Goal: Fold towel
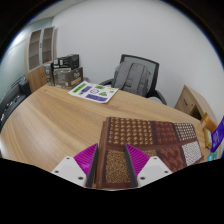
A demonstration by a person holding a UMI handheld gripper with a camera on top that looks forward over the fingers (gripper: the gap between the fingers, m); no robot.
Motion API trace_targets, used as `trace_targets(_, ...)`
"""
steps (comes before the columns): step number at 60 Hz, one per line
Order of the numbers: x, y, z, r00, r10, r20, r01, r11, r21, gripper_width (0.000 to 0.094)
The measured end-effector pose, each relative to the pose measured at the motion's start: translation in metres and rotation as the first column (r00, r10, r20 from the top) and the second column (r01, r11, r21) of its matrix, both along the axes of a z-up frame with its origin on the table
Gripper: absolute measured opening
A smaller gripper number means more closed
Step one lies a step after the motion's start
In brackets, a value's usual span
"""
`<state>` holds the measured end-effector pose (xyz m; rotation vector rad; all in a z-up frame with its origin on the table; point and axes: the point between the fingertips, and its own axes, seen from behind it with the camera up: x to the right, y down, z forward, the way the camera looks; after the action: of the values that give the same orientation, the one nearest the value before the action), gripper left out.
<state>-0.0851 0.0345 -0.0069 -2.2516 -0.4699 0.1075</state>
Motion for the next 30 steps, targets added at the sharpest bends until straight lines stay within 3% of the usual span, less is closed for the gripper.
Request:
trace_targets(4,-0.001,0.0,0.001,1.0,0.007,0.009,-0.007,1.0,-0.008,0.0368)
trace_targets(8,0.011,0.01,0.004,0.998,-0.031,0.046,0.03,0.999,0.014,0.0061)
trace_targets(20,-0.009,0.001,0.012,0.998,-0.029,-0.061,0.027,0.999,-0.037,0.0049)
trace_targets(30,-0.056,-0.024,0.074,0.965,0.036,-0.261,-0.047,0.998,-0.033,0.0048)
